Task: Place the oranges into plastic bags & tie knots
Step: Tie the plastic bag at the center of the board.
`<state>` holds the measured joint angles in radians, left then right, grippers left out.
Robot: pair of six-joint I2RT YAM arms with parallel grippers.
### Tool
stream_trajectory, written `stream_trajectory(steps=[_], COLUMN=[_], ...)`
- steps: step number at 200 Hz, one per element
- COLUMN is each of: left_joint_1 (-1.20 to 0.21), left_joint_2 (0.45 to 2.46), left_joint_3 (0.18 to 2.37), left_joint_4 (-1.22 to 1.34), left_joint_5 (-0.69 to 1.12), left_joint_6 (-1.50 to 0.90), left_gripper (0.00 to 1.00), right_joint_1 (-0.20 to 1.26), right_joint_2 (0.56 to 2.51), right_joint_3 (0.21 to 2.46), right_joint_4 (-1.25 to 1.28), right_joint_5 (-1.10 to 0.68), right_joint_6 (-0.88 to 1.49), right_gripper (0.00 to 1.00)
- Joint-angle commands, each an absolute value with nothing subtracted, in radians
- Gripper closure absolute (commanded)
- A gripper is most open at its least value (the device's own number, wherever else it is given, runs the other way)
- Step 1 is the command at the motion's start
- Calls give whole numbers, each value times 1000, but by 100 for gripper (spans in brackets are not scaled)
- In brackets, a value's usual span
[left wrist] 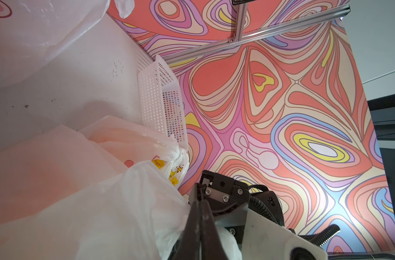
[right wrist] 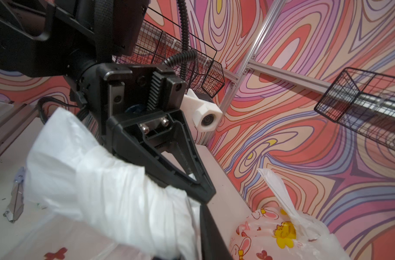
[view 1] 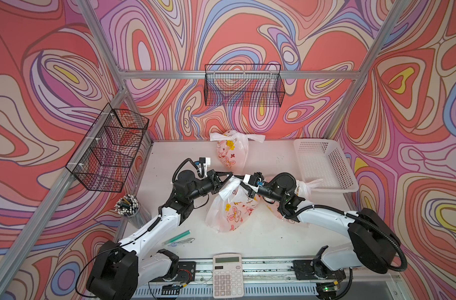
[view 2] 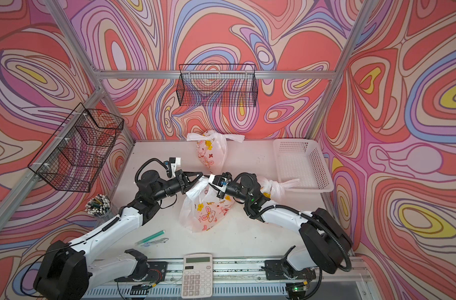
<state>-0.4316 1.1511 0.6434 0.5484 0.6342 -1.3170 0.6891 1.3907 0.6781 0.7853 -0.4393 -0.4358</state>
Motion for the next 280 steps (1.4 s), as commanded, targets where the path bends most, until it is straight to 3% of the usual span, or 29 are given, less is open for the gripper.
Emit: stream_trajectory(steps=[1,30,49,109,170,239,280], left_joint_1=[-435,-436,-436,-437,-441,-441,-440], left_joint_2=[1116,1093,1079,1025,1002,996,985], left_joint_3=[625,585,573,592,589,588,590], left_joint_4=[515,495,464,370,348,346,337], left_joint_5=[562,469,423,362,348,345,337], left_joint_6=[-1358,-1407,-1438,-1430,-1431,-1434,-1425], left_gripper=[100,100,100,100,100,100,100], right_joint_1=[692,754,854,1128,1214,1214,1201], right_joint_2=[1291,1176,1136,1258,1519,1668,1667], right_joint_3=[596,512,489,525,614,695,695], right_joint_4=[814,820,813,970,1244,1349,1329], right_joint_5=[-324,-206,-100,142,239,344,393], right_joint_6=[-413,-429,-510,-749,-851,-921,-916], right_gripper=[63,39,31,28,29,47,69])
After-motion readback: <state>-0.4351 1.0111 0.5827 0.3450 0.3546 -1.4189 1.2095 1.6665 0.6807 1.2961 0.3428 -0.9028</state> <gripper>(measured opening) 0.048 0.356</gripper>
